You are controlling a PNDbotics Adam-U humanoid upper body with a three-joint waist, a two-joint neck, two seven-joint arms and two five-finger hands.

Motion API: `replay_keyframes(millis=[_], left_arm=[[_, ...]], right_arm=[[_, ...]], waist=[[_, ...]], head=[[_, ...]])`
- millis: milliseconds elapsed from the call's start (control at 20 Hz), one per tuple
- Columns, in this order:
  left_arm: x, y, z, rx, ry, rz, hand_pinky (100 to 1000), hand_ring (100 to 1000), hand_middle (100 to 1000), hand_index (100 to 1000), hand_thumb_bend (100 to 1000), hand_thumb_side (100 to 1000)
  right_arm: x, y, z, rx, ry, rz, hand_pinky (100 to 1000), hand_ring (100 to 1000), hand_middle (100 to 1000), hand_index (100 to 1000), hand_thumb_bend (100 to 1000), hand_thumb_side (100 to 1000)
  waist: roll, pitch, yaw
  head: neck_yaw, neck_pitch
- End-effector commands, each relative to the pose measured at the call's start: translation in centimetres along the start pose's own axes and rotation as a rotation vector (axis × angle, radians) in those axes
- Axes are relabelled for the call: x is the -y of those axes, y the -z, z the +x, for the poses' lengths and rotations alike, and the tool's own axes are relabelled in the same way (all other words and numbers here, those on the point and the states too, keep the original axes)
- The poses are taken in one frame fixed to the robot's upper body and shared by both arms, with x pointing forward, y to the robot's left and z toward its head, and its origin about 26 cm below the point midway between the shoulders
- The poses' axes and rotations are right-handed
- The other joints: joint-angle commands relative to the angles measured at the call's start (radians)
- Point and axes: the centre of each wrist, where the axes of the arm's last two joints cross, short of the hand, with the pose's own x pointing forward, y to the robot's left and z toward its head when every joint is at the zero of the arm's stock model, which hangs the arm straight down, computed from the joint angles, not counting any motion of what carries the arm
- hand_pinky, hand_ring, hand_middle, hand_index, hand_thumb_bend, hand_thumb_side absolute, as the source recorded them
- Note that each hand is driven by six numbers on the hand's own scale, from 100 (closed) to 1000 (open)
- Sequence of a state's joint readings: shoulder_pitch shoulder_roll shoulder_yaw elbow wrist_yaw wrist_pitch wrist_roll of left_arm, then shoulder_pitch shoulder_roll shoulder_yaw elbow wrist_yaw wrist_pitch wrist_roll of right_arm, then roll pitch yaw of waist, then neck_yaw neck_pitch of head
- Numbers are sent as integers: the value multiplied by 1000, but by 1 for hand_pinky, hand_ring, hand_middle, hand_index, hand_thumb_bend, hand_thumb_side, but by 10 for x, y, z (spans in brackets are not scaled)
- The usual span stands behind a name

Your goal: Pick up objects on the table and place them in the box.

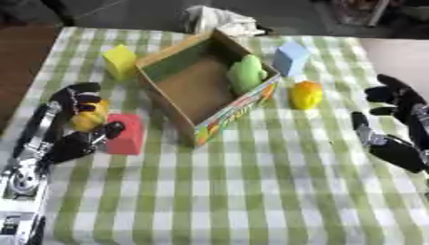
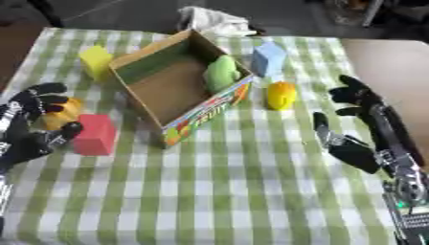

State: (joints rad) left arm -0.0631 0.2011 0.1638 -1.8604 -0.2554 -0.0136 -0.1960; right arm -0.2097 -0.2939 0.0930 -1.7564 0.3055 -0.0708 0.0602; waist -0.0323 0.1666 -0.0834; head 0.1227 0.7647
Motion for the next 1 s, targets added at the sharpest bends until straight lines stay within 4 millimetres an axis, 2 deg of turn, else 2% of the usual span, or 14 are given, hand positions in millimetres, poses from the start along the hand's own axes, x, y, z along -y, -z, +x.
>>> replay_keyframes(millis=[50,250,650,800,1000], left_arm=[[-6,4,5,23,29,3,783,771,767,825,800,479],[-22,9,10,48,165,-49,795,784,780,836,789,459],[-79,42,24,101,725,-390,838,823,816,861,704,375],[-89,57,26,98,877,-538,845,828,821,864,679,348],[-95,73,18,72,986,-718,849,831,821,866,642,310]], right_arm=[[5,1,3,18,-5,-16,724,811,766,956,244,239],[7,1,3,20,-9,-19,724,810,765,957,241,239],[9,0,2,13,-14,-17,723,807,762,957,225,247],[8,0,2,14,-14,-13,723,806,761,957,224,248],[8,0,2,15,-14,-9,722,805,760,956,221,250]], waist=[[2,-11,-1],[5,-11,-6],[22,-16,-17],[25,-18,-22],[29,-20,-29]], head=[[7,5],[15,5],[23,5],[28,5],[32,5]])
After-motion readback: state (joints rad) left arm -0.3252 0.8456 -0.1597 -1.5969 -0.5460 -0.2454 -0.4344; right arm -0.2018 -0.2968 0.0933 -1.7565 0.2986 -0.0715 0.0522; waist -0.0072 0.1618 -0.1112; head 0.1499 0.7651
